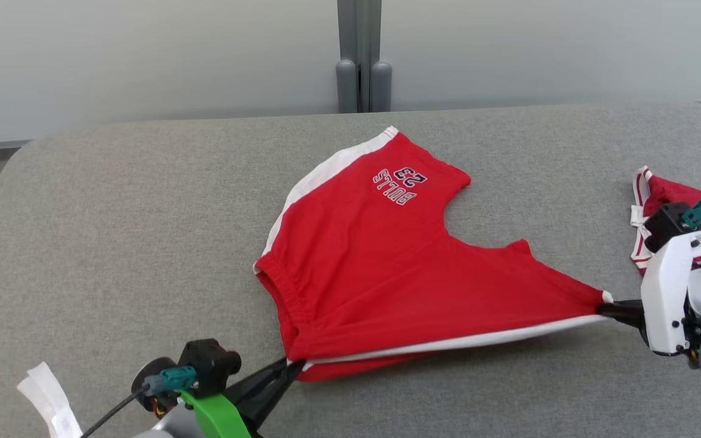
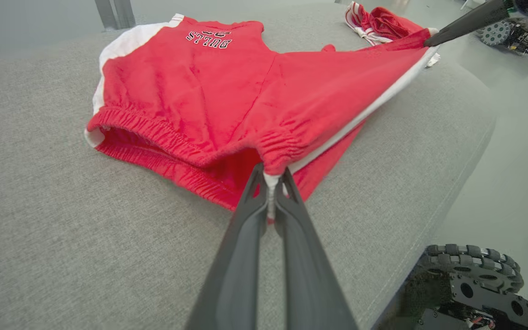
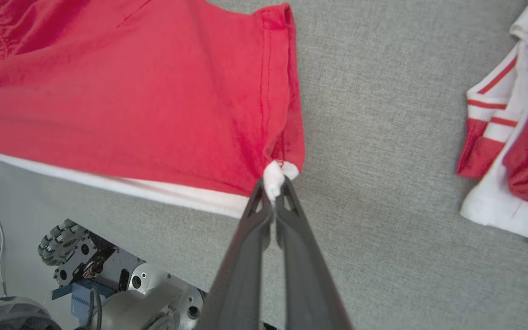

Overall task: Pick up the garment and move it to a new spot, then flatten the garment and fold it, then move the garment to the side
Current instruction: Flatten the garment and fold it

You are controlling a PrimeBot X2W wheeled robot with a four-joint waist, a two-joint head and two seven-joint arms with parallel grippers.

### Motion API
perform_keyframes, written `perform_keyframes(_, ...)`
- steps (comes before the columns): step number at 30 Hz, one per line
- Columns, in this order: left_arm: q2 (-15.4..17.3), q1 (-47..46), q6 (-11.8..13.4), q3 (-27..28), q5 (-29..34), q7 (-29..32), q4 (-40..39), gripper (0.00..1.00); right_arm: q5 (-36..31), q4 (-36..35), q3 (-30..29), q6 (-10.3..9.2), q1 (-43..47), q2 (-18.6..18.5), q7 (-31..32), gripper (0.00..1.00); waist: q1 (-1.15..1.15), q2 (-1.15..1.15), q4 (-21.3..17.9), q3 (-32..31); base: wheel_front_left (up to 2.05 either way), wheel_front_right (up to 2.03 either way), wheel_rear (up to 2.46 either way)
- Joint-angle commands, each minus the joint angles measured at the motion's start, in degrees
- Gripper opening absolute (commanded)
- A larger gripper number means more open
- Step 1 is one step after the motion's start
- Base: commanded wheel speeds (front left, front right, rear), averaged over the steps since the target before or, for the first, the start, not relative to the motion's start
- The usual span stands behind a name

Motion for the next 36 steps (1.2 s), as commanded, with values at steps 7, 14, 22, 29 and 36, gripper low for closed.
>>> perform_keyframes(7, 4.0, -0.7, 2.3, -0.3, 1.4, 3.3, -7.5, 0.0, -1.9, -5.2, -8.1, -0.16, 3.5, -1.0, 6.7, 0.0, 0.01, 0.0, 2.3, 2.1, 0.0, 0.0, 0.0)
perform_keyframes(14, 2.1, -5.9, 3.0, 2.1, 2.7, 2.6, -7.0, 0.0, -8.2, -8.7, -15.7, -0.15, -2.0, 3.5, 13.7, 0.0, 0.01, 0.0, 5.8, 5.8, 0.0, 0.0, 0.0)
perform_keyframes(22, -3.7, -13.3, 1.0, 2.2, 7.7, -0.3, -1.9, 0.0, -17.8, -8.9, -21.8, -0.14, -12.8, 10.0, 25.2, 0.0, 0.01, 0.0, 11.9, 12.6, 0.0, 0.0, 0.0)
perform_keyframes(29, -11.1, -18.2, -1.7, 2.3, 9.0, -3.5, 5.2, 0.0, -27.3, -6.5, -24.6, -0.14, -22.0, 13.3, 31.5, 0.0, 0.01, 0.0, 17.5, 17.7, 0.0, 0.0, 0.0)
perform_keyframes(36, -16.9, -21.4, -3.6, 2.8, 9.3, -5.6, 11.5, 0.0, -34.9, -1.2, -25.0, -0.13, -29.5, 14.3, 32.8, 0.0, 0.01, 0.0, 21.3, 21.4, 0.0, 0.0, 0.0)
